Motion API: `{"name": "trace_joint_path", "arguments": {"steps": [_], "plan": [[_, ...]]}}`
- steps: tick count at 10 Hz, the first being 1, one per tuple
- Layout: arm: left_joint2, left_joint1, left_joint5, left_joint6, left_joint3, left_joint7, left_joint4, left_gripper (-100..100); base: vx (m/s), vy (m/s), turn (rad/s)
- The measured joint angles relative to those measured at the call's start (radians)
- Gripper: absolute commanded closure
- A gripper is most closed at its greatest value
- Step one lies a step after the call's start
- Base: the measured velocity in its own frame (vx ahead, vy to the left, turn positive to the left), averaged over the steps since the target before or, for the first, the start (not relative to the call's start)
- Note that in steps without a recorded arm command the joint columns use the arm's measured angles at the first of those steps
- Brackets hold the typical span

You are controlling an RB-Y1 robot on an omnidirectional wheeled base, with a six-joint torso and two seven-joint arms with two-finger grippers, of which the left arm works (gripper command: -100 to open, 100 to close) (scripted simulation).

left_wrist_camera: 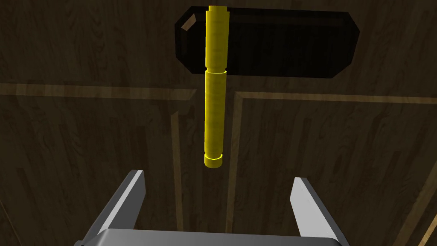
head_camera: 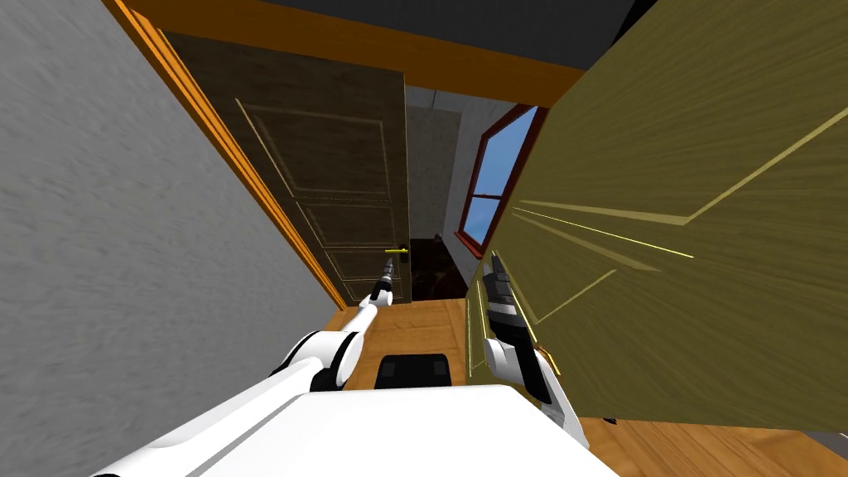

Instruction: Pull the door open

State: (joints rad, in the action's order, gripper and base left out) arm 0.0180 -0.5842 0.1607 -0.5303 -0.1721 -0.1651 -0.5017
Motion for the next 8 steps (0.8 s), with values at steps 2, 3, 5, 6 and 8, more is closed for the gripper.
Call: {"name": "trace_joint_path", "arguments": {"steps": [2, 3, 5, 6, 8], "plan": [[0.004, 0.017, 0.003, 0.011, -0.01, -0.01, -0.032, -100, -0.224, 0.123, -0.207], [0.01, 0.038, 0.006, 0.03, -0.017, -0.016, -0.073, -100, -0.134, 0.05, -0.13], [0.022, 0.015, 0.01, 0.011, -0.024, -0.015, -0.028, -100, -0.056, -0.004, -0.108], [0.027, 0.02, 0.013, 0.011, -0.032, -0.019, -0.037, -100, -0.103, -0.006, -0.289], [0.055, -0.01, 0.026, -0.018, -0.057, -0.024, 0.024, -100, -0.115, 0.011, -0.216]]}}
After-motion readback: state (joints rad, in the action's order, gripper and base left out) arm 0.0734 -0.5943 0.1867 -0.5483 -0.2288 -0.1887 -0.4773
